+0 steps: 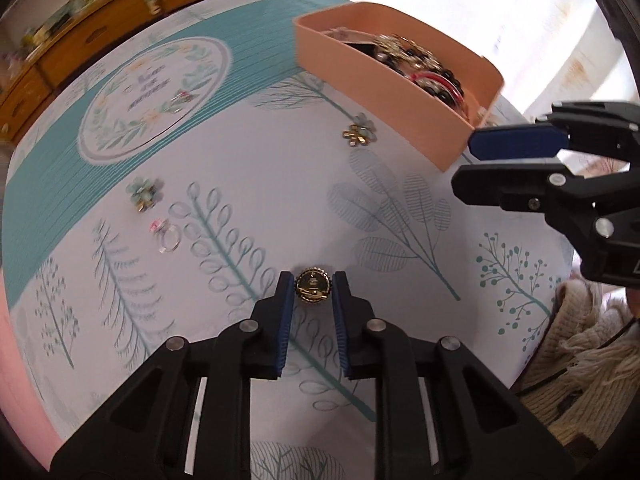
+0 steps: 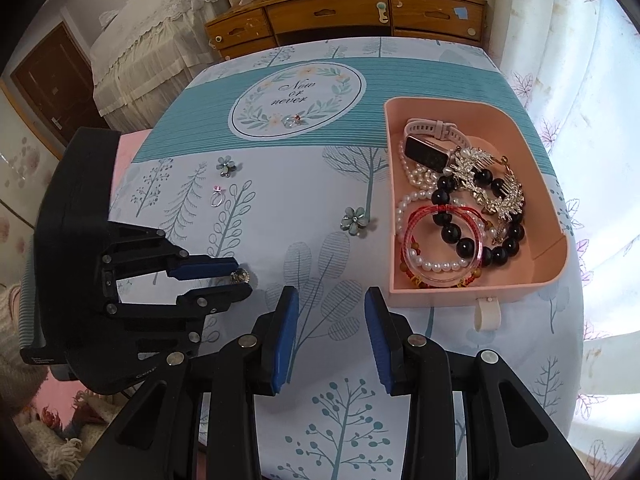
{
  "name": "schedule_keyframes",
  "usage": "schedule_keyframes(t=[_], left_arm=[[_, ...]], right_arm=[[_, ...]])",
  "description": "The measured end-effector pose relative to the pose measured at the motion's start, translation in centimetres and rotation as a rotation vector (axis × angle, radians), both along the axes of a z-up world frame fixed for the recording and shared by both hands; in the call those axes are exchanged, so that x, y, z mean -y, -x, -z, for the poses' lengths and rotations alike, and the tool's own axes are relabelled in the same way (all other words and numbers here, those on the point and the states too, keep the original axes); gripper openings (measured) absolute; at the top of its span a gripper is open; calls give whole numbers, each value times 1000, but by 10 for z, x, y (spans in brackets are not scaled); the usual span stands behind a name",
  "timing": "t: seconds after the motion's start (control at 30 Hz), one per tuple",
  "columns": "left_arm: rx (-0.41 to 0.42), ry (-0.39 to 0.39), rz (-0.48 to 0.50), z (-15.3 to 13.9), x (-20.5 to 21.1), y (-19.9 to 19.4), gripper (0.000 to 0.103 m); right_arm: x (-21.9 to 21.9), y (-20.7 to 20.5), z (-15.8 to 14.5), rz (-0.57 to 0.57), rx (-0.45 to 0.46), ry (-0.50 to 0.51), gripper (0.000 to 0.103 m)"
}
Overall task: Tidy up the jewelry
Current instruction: 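Close the right gripper on the pink-stone ring while the left gripper holds the gold ring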
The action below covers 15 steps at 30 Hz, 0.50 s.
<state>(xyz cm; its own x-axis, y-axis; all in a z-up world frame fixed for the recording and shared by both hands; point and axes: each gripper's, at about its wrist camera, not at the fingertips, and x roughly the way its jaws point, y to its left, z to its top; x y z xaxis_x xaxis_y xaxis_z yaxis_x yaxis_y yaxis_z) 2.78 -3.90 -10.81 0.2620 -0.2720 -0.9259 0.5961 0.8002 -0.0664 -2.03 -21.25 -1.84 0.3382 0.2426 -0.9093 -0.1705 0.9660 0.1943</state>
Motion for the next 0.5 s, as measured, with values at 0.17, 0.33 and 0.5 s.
schedule_keyframes(t=[0.17,0.33,0.5], left_arm=[[4,49,-217,-6,-42,-2,16],[33,42,-407,-8,-77,-2,16],[30,57,-525,-5,-105,-2,16]], right_arm=[[-16,-10,1,-44,6,8,35],[-46,-28,8,-121,2,13,35],[-84,-52,15,-207,8,9,35]])
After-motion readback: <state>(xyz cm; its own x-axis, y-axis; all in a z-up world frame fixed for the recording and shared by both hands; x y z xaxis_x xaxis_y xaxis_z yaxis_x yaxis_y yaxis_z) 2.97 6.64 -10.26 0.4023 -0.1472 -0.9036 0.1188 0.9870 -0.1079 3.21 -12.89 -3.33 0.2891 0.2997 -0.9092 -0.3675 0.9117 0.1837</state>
